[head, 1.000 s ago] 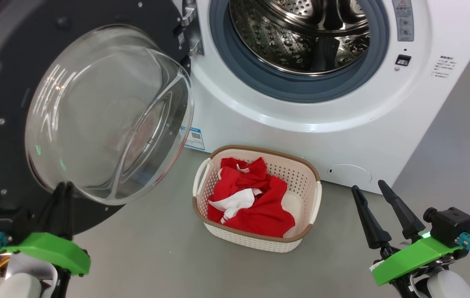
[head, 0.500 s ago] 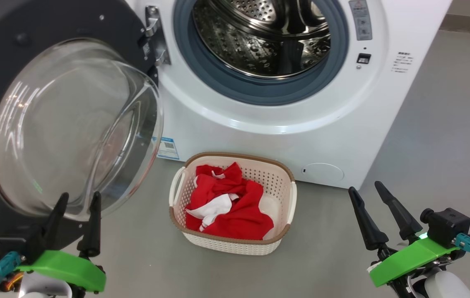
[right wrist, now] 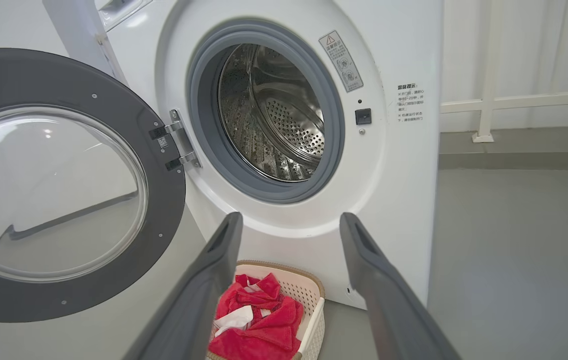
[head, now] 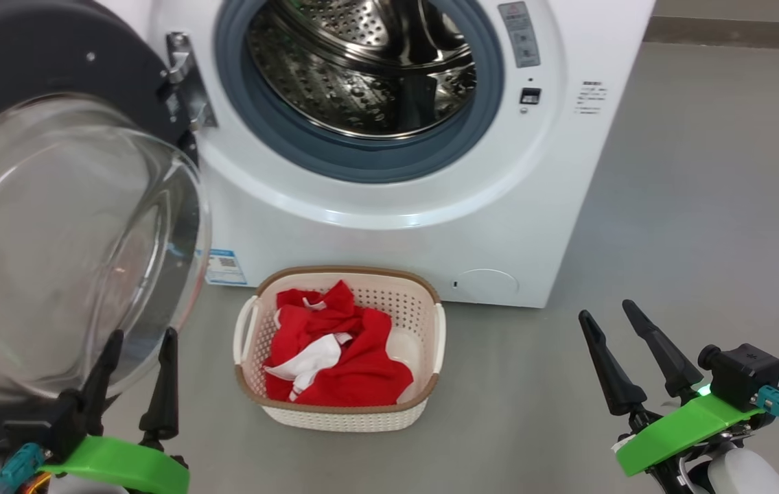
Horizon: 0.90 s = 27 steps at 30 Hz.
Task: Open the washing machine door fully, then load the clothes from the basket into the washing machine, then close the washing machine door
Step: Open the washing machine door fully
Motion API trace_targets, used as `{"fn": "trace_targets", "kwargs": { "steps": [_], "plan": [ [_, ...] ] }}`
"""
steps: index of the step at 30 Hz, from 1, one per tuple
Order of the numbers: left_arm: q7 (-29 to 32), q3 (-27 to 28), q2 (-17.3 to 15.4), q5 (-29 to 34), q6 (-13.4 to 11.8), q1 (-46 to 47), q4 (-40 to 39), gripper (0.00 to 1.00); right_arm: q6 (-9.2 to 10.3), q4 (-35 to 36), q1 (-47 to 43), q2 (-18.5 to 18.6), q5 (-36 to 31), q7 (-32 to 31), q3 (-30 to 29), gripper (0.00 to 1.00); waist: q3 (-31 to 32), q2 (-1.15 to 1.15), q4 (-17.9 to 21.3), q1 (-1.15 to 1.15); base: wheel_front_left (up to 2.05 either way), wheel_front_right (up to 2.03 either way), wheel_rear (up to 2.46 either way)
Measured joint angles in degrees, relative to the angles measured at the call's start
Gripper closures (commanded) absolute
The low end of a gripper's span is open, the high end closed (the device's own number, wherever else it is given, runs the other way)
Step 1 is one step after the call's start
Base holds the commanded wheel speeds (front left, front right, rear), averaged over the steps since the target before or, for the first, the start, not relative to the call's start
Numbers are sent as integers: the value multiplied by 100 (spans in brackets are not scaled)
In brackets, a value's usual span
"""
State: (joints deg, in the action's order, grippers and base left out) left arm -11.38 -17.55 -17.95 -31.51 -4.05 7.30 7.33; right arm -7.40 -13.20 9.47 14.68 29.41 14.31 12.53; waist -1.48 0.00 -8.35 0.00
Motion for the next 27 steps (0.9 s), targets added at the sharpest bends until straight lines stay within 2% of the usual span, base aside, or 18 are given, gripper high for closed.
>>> {"fn": "trace_targets", "kwargs": {
  "steps": [14, 27],
  "plan": [
    [-224, 21, 114, 101, -126, -129, -1, 0, 0, 56, 8, 103, -8, 0, 29, 0, -3, 0, 607, 0, 0, 0, 0],
    [-285, 151, 157, 179, -115, -388, -14, 0, 0, 64, 8, 126, -9, 0, 31, 0, 97, 0, 938, 0, 0, 0, 0]
  ]
}}
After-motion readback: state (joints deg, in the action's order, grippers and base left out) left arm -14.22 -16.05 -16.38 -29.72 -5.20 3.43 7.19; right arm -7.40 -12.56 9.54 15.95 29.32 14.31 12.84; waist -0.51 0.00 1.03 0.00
